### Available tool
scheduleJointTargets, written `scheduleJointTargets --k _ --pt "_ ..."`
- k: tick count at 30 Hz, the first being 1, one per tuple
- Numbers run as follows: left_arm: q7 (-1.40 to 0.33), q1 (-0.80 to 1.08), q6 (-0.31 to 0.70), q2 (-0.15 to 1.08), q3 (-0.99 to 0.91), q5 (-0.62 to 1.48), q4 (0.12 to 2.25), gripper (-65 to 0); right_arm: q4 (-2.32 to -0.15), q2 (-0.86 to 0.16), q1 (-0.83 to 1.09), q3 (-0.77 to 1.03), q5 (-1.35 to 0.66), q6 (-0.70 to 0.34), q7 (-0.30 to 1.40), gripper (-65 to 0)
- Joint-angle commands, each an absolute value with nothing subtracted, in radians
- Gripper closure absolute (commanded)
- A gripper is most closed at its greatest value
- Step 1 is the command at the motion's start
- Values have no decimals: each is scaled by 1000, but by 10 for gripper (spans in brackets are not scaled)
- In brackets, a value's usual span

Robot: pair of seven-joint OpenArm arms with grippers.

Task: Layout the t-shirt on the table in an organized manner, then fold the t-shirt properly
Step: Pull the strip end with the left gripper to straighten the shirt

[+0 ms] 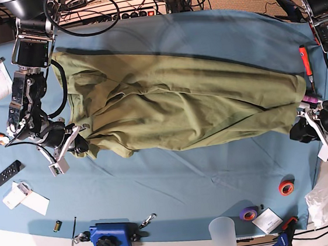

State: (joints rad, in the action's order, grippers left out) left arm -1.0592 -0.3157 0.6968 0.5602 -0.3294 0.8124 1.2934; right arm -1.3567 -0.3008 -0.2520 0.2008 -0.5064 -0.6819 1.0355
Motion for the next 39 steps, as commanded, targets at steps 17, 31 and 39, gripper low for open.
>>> scheduleJointTargets --k 17,31,39 --pt "-1031 -256 698 582 -336 736 1303 -207 -1375 -316 -277 205 -524 -689 1009 0" --pt "-1032 -247 698 576 -300 815 1265 -207 -1375 -316 -278 205 -524 -689 1009 0" --pt "-963 -250 696 577 -186 815 1253 -155 -1375 -316 -277 205 -524 -688 1010 0"
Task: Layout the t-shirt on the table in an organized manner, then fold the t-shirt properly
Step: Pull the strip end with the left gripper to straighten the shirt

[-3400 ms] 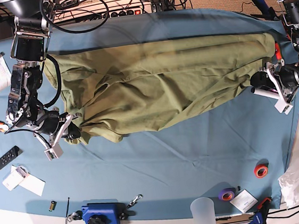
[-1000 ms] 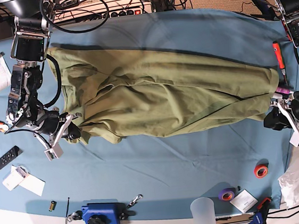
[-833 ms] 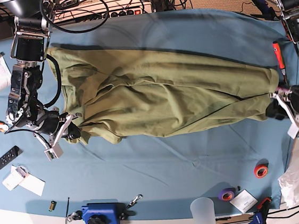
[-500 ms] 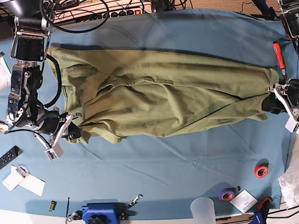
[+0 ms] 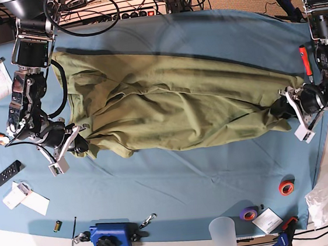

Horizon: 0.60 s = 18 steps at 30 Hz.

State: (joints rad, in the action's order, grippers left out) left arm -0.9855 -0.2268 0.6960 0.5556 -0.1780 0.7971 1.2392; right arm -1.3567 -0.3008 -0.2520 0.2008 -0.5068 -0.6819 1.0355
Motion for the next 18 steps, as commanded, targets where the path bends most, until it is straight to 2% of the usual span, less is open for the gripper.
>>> scheduleJointTargets --k 1,5,7,18 --pt "-956 -253 670 577 -186 814 1253 -134 -1375 -316 -277 205 -523 -689 1012 0" --pt "-963 -270 648 582 -186 773 1253 -61 -1375 -316 -277 205 -523 -689 1013 0" --pt "-963 -279 648 582 -186 745 1253 0 -1375 -316 -277 205 -524 -689 1013 0" --pt "-964 -313 647 585 -186 740 1256 0 -1375 -316 -277 205 -524 -689 1013 0"
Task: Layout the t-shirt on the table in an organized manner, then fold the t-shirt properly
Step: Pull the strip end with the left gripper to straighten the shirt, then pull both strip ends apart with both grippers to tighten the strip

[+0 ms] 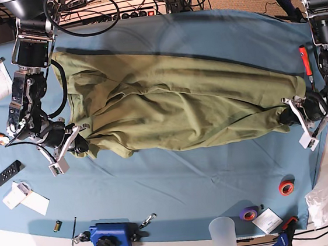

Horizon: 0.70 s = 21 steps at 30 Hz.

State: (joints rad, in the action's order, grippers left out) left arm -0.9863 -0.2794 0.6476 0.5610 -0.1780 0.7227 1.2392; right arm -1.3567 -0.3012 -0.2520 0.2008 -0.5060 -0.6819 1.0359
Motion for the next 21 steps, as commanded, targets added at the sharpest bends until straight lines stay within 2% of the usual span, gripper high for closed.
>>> scheduleJointTargets --k 1,11,15,21 --pt "-964 -325 646 587 -186 739 1256 0 -1375 -316 -277 205 -523 -688 1013 0" --pt "-920 -455 648 587 -186 731 1256 0 -1375 -316 -277 205 -523 -689 1010 0" --pt "-799 -454 647 573 -186 608 1256 0 -1375 -316 -277 205 -524 -689 1005 0" --pt "-788 -440 647 554 -186 535 1256 0 -1375 -316 -277 205 -543 -689 995 0"
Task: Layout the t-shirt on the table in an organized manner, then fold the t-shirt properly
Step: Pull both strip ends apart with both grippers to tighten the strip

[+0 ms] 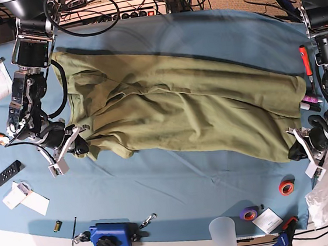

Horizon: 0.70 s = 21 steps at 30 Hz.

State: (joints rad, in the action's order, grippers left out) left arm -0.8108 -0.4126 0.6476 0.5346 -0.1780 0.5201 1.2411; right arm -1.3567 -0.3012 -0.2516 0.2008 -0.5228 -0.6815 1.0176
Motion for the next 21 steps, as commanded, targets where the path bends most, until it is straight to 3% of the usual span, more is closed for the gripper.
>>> scheduleJointTargets --k 1,7,16,21 --pt "-788 -438 647 555 -186 535 1256 0 -1375 -316 -277 205 -546 -688 995 0" --pt "-925 -429 648 555 -186 666 1256 0 -1375 -316 -277 271 -684 -694 1038 0" --pt "-917 -364 648 574 -199 667 1256 0 -1390 -316 -222 444 -948 -698 1205 0" --pt "-917 -363 648 574 -252 667 1256 0 -1513 -316 -126 467 -980 -698 1219 0"
